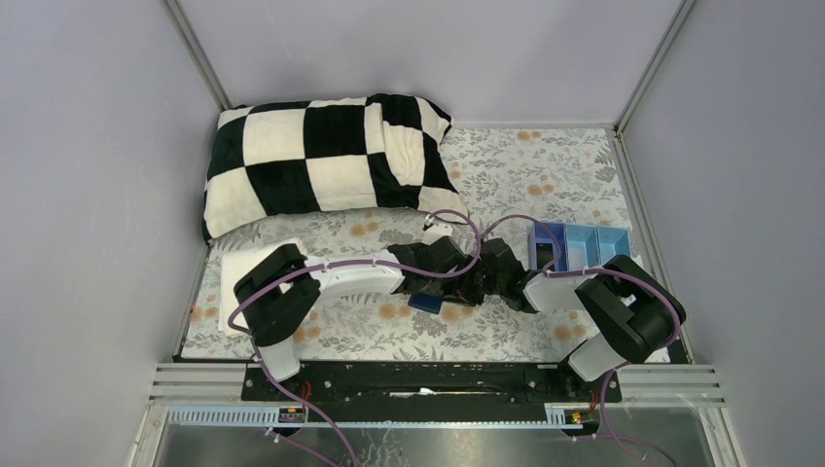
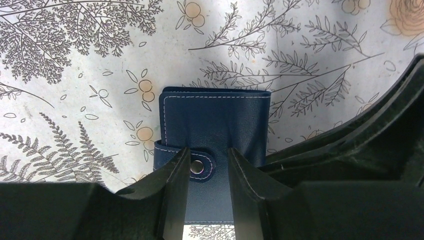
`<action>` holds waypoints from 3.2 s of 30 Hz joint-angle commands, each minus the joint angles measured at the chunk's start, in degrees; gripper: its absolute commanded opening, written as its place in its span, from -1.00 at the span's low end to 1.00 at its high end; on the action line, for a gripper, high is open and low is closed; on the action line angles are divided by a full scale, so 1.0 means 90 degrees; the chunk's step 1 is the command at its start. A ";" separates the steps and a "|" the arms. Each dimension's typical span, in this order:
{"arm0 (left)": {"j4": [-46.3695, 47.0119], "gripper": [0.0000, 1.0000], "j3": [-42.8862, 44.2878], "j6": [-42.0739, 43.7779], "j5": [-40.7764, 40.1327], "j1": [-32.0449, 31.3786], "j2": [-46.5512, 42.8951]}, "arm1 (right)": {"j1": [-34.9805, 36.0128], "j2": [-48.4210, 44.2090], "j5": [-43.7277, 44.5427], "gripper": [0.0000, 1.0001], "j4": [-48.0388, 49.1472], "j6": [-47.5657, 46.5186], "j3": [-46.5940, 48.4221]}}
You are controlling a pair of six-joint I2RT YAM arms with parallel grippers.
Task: Take the credit cards out of the card holder
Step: Open the card holder at the center of the board.
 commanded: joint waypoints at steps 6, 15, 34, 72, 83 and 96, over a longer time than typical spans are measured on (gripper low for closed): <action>-0.0912 -0.22 0.0180 0.0616 0.0336 -0.0073 -0.0120 | 0.0009 0.0310 0.0450 -0.26 -0.0787 -0.0198 -0.0131; -0.0866 -0.19 0.0122 0.0648 0.0213 -0.0101 -0.0507 | 0.0011 0.0339 0.0469 -0.26 -0.0858 -0.0234 -0.0092; -0.0786 -0.14 -0.0144 0.0677 0.0116 -0.0137 -0.0172 | 0.0009 0.0461 0.0489 -0.27 -0.0988 -0.0318 0.0031; 0.0787 -1.00 -0.0468 0.0969 0.2168 0.0628 -0.2714 | -0.0635 -0.1852 0.1643 0.00 -0.3932 -0.1811 0.1610; 0.1105 -1.00 -0.1258 0.0437 0.2820 0.1641 -0.3349 | -0.0644 -0.1795 0.0958 -0.06 -0.3259 -0.1242 0.1130; 0.0953 -1.00 -0.2750 -0.0012 0.2649 0.3190 -0.2475 | -0.0635 -0.0533 -0.0128 -0.23 -0.1208 -0.0391 0.0641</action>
